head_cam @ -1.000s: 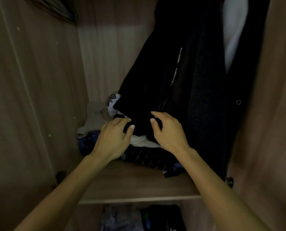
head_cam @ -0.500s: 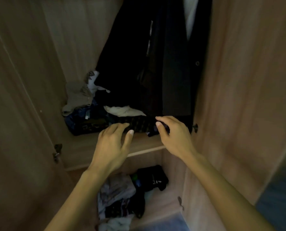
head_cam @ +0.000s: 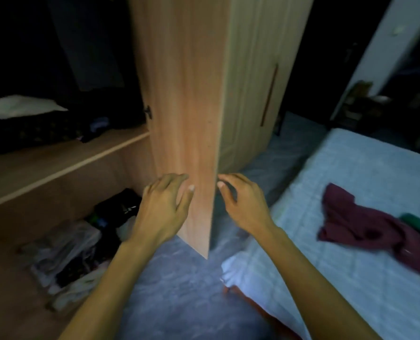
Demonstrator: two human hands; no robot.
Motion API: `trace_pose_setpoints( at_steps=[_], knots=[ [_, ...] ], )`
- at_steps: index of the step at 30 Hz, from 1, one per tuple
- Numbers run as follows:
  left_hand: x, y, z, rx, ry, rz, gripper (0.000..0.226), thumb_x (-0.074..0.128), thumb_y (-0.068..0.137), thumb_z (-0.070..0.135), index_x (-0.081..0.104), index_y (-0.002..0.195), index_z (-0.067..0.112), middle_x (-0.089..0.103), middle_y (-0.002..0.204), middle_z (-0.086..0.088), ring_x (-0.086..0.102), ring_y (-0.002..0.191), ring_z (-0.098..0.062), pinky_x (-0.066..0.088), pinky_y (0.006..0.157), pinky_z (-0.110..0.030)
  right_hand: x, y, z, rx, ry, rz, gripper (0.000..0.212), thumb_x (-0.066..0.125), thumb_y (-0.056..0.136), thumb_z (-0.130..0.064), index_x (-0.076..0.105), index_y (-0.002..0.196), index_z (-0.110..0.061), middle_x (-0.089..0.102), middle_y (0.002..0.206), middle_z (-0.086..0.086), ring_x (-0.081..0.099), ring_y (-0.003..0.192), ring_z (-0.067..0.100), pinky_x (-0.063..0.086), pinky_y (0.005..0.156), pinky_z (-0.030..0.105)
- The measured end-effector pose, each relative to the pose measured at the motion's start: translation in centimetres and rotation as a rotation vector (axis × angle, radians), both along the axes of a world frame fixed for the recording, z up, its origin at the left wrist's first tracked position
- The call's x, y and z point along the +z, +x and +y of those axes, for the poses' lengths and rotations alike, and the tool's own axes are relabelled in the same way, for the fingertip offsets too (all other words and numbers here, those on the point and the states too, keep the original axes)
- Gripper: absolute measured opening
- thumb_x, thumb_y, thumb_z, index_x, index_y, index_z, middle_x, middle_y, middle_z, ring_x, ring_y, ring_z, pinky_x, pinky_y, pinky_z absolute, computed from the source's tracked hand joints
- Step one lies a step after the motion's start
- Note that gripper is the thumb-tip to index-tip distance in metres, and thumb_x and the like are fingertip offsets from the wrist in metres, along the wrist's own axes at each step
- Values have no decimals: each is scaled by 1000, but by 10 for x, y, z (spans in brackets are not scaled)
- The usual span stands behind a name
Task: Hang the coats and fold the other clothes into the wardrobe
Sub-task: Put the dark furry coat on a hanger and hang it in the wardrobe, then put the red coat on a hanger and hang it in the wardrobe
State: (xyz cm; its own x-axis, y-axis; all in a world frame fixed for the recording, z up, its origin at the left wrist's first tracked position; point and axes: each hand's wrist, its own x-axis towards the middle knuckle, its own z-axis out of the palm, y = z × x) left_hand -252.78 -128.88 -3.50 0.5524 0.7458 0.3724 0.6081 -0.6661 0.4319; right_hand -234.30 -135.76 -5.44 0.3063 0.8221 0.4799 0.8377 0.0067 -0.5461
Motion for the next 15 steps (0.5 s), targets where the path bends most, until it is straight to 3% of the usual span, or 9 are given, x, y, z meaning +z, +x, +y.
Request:
trace_pose_setpoints(
  at_steps=[4,10,15],
  knots=[
    [-13,75,-44,-122,2,35,56,29,92,49,61,120,12,63,119,-8,57,111,-27,41,97,-38,-18,64,-71,-131,-2,33,27,53,94,-28,68,110,-13,69,108,4,65,93,19,46,84,23],
    [-32,209,-124,-281,-7,53,53,32,93,50,61,118,13,64,118,-7,59,109,-28,45,94,-41,-40,171,-189,-285,-10,102,31,50,96,-32,67,114,-14,67,113,1,63,100,14,44,88,20],
    [-47,323,-217,-441,-69,57,55,31,93,51,62,117,13,65,117,-6,60,107,-27,44,94,-44,-53,266,-289,-452,39,139,27,53,94,-28,69,109,-13,69,107,2,63,93,13,46,83,21]
  ],
)
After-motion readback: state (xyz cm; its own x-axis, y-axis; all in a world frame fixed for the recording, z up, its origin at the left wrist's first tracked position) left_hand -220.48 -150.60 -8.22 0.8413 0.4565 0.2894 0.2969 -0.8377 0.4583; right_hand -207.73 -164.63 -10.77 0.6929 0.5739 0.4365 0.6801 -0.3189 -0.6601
